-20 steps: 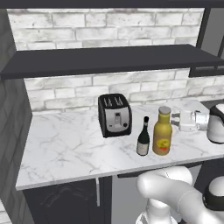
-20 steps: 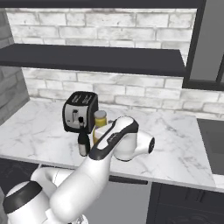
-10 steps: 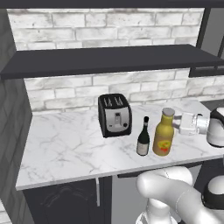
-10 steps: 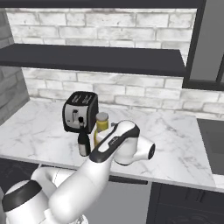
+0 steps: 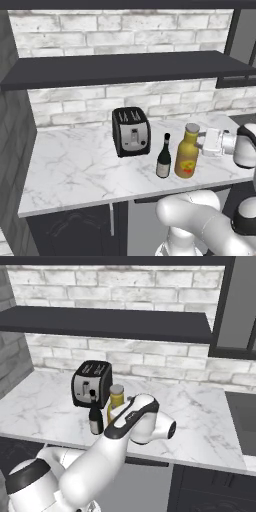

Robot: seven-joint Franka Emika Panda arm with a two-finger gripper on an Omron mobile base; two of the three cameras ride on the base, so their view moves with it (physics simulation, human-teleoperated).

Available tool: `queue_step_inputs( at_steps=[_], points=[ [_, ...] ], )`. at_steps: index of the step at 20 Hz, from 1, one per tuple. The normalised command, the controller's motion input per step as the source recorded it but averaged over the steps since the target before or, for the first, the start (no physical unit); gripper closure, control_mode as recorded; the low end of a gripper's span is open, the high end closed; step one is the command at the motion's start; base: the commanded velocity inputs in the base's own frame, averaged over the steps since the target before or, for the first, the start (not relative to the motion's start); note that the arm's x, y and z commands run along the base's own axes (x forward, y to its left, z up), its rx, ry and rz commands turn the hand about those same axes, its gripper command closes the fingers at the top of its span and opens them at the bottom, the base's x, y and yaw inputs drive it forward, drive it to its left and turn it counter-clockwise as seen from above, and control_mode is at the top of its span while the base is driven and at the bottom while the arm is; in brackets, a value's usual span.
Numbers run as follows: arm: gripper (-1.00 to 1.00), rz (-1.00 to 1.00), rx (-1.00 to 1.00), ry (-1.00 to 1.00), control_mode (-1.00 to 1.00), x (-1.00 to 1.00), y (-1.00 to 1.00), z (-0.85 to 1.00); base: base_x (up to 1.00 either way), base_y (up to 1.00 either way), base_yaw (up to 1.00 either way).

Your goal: There is a wine glass and glass cup on the dining counter. Place the wine bottle next to the wine glass and the juice bottle next to the glass cup.

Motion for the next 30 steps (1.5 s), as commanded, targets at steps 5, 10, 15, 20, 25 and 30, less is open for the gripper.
queue_step_inputs(
  at_steps=[5, 10, 15, 20, 25, 30],
  points=[
    [-1.0, -0.06, -0.01, 0.0, -1.0, 0.24, 0.0, 0.04, 0.0, 0.0, 0.0],
    [-1.0, -0.07, 0.0, 0.01, -1.0, 0.12, 0.08, 0.23, 0.0, 0.0, 0.0],
    [-1.0, -0.01, 0.0, 0.03, -1.0, 0.0, 0.15, 0.23, 0.0, 0.0, 0.0],
    [-1.0, 0.0, 0.0, 0.1, -1.0, 0.0, 0.23, -0.04, 0.0, 0.0, 0.0],
    [-1.0, 0.0, 0.0, 0.05, -1.0, 0.0, 0.1, -0.09, 0.0, 0.0, 0.0],
    [1.0, 0.0, 0.0, 0.0, -1.0, -0.01, 0.02, -0.01, 0.0, 0.0, 0.0]
  ],
)
